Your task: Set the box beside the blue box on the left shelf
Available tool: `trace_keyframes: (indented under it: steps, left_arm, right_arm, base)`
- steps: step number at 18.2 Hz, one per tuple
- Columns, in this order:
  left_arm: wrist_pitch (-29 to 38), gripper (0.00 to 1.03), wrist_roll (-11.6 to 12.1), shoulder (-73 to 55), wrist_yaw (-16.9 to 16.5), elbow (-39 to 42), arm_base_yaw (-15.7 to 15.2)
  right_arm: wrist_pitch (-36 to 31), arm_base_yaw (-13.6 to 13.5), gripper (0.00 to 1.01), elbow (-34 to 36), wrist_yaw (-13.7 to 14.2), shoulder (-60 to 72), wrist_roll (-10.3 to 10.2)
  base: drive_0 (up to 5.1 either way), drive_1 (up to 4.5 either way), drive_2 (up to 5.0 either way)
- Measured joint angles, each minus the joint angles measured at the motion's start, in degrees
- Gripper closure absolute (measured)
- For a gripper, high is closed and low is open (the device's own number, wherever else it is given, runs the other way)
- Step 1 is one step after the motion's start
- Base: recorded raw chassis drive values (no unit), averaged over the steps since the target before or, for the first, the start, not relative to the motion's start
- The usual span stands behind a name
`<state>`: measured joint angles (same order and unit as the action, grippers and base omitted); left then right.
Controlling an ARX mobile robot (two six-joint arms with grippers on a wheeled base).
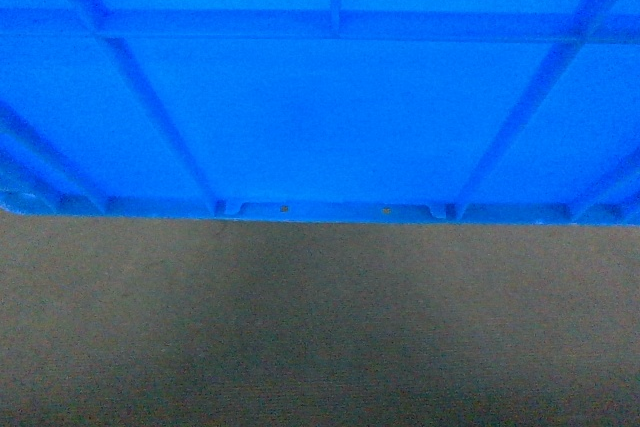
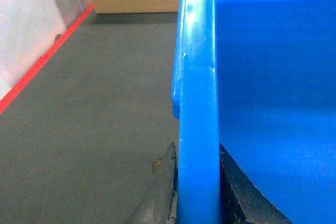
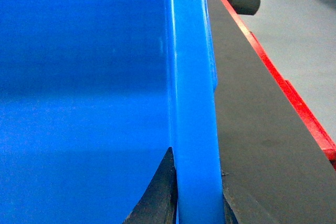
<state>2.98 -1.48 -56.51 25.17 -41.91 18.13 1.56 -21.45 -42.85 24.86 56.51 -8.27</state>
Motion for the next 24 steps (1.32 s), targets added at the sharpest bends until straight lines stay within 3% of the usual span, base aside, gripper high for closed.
trace_keyframes:
  steps: [24]
  left_arm:
    - [0.0, 0.91, 0.0, 0.0, 0.0, 0.0, 0.1]
  right_arm:
    - [0.0, 0.0, 0.91, 0.0, 0.2, 0.0, 0.2]
  base:
    - [-1.8, -1.79, -1.8]
